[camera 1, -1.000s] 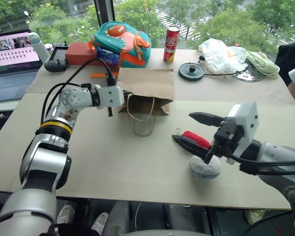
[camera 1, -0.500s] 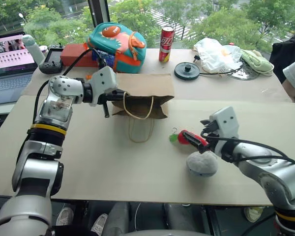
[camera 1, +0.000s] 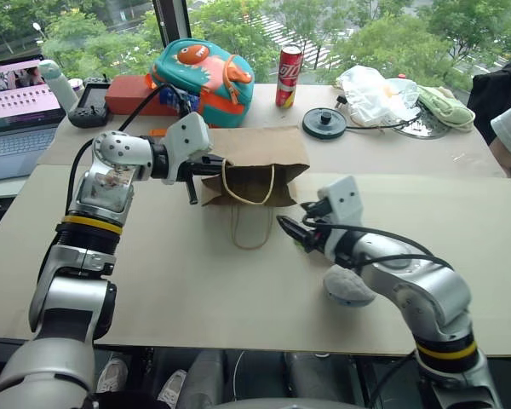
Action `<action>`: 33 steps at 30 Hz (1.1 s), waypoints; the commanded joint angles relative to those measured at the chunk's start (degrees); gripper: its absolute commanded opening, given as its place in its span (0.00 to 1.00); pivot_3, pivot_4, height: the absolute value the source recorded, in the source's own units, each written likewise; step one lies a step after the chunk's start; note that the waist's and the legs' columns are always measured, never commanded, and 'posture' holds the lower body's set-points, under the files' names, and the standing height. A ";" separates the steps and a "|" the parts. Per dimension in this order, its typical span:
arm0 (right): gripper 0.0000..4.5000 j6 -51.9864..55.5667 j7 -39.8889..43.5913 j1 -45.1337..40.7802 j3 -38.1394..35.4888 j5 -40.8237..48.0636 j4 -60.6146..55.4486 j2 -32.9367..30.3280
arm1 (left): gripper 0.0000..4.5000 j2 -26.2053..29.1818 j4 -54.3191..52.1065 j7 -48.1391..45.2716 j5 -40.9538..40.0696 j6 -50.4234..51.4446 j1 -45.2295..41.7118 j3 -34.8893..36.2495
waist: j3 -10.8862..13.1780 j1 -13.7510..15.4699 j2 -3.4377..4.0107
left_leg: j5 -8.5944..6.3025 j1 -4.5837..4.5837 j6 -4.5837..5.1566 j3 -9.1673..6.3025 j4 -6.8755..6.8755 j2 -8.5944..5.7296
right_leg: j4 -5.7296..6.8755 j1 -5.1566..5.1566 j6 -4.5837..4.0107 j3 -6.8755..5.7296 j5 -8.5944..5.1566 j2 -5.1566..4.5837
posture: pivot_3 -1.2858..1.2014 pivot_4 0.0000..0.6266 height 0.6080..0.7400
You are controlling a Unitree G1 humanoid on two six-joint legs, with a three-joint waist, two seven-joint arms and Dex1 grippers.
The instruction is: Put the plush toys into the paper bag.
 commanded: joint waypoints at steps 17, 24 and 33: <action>0.01 -23.77 0.42 -11.50 3.96 -19.25 29.22 15.49 | 0.00 -0.50 -5.59 -0.72 -3.64 7.61 -2.50 1.85 | 0.00 -0.22 0.01 | 0.00 0.04 -0.01 -0.01 -0.06 0.02 | 0.03 -0.06 -0.01 -0.03 0.01 0.00 | 0.52 0.24 0.99; 0.01 -26.25 0.16 -12.02 3.23 -23.52 38.11 18.25 | 0.00 -0.94 -5.82 -0.39 -5.19 11.55 -4.08 2.72 | 0.00 -0.18 0.01 | 0.00 0.05 -0.01 -0.03 -0.07 -0.01 | 0.44 -0.08 -0.02 -0.04 0.01 -0.01 | 0.52 0.24 0.99; 0.01 -22.88 1.22 -9.92 2.68 -24.76 39.53 19.18 | 0.00 -0.41 -2.72 0.01 -5.03 11.81 -6.58 3.66 | 0.00 -0.76 0.02 | 0.00 0.10 -0.01 -0.04 -0.09 0.01 | 0.48 -0.09 -0.02 -0.06 0.01 0.01 | 0.52 0.24 0.99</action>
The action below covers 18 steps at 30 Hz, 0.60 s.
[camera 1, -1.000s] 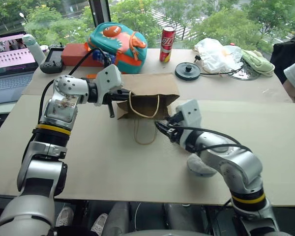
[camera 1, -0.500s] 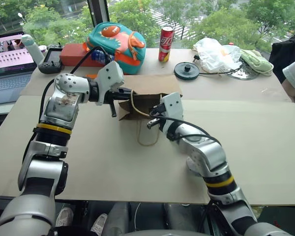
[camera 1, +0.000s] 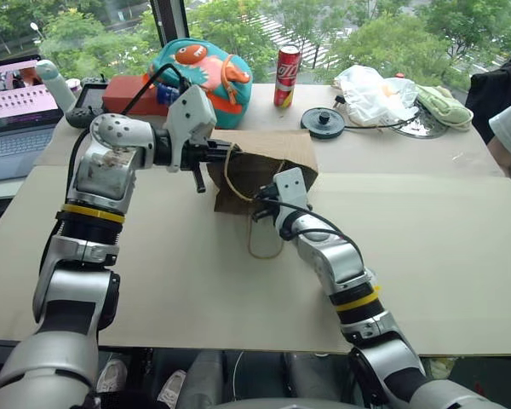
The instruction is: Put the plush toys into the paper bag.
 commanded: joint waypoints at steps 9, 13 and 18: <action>0.01 3.15 1.98 1.52 -0.38 -2.15 -1.75 0.29 | 0.00 0.25 -0.71 1.19 -0.88 0.39 -2.45 2.17 | 0.00 -0.69 0.00 | 0.00 -0.01 0.00 -0.01 0.00 0.00 | 0.00 0.00 0.00 0.01 0.00 0.00 | 0.52 0.24 0.99; 0.01 2.83 2.32 1.52 -0.76 -2.30 -2.91 0.67 | 0.00 0.17 -1.13 1.30 -0.88 0.39 -1.99 2.09 | 0.00 -0.74 0.00 | 0.00 0.00 0.00 -0.01 0.00 0.00 | 0.00 0.00 0.00 0.01 0.00 0.00 | 0.52 0.24 0.99; 0.01 4.22 3.53 0.79 -3.43 0.64 -10.92 1.40 | 0.00 0.31 -2.08 1.38 -0.85 0.36 -0.54 1.83 | 0.01 -0.74 0.01 | 0.00 -0.02 0.00 -0.02 0.00 0.00 | 0.00 -0.01 0.00 0.01 0.00 0.00 | 0.52 0.24 0.99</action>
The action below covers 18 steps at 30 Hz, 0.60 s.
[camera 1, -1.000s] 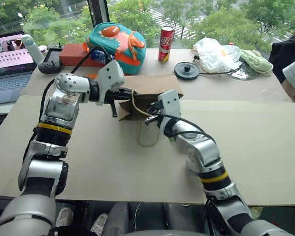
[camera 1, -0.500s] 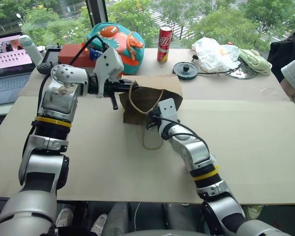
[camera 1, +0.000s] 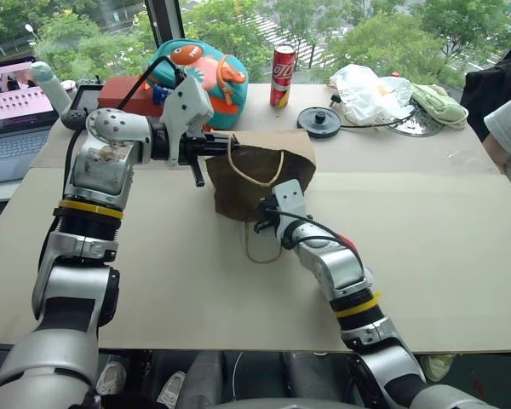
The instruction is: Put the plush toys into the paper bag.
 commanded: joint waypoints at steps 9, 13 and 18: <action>0.01 20.24 4.84 4.24 -10.23 15.05 -37.27 -4.12 | 0.00 -0.04 -2.83 1.53 -0.45 0.04 0.74 1.18 | 0.01 0.39 0.01 | 0.00 -0.08 0.00 -0.08 -0.01 0.00 | -0.03 0.00 0.00 -0.07 0.00 -0.01 | 0.52 0.24 0.99; 0.01 26.30 7.06 7.75 -14.47 17.00 -42.25 -12.67 | 0.00 -0.11 -2.72 1.69 -0.40 -0.12 1.00 1.12 | 0.01 0.62 0.01 | 0.00 -0.09 0.00 -0.04 0.02 -0.02 | -0.05 0.00 0.00 -0.04 0.00 -0.03 | 0.52 0.24 0.99; 0.24 29.96 10.69 10.84 -17.25 18.83 -44.39 -22.69 | 0.00 -0.32 -3.26 1.75 -0.78 0.31 1.21 1.15 | 0.01 0.82 0.01 | 0.00 -0.04 0.00 0.02 0.01 -0.01 | -0.45 0.02 0.02 -0.03 -0.02 -0.02 | 0.52 0.24 0.99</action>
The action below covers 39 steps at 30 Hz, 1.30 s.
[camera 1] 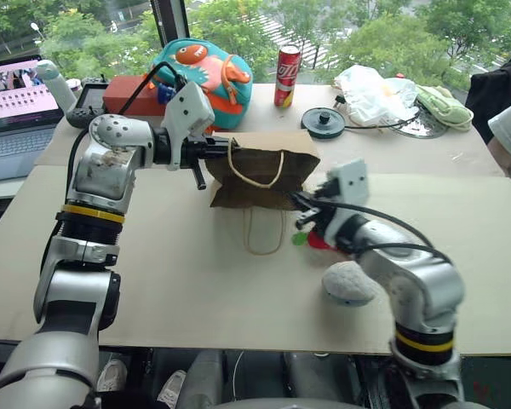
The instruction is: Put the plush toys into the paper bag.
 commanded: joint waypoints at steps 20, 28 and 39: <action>0.88 2.08 5.93 3.54 7.12 -2.60 3.87 -15.68 | 0.00 -0.22 -1.94 0.51 -0.84 -0.18 -0.93 1.34 | 0.00 0.49 -0.01 | 0.00 -0.06 0.00 0.06 0.04 -0.02 | -0.11 0.04 0.01 0.08 0.00 0.01 | 0.52 0.24 0.99; 0.29 2.15 5.86 3.29 7.65 -3.16 3.16 -15.25 | 0.00 -0.07 -1.97 0.44 -0.76 -0.29 -0.82 1.31 | 0.00 0.47 0.00 | 0.00 -0.06 0.00 0.05 0.04 -0.01 | -0.10 0.03 0.01 0.07 0.00 0.01 | 0.52 0.24 0.99; 0.01 2.76 9.06 -0.45 -1.24 2.41 -6.17 -15.82 | 0.00 -0.12 -1.38 0.33 -0.62 -0.43 -1.01 1.20 | 0.00 0.45 0.00 | 0.00 -0.08 0.00 0.05 0.04 -0.02 | -0.10 0.02 0.01 0.08 0.00 0.01 | 0.52 0.24 0.99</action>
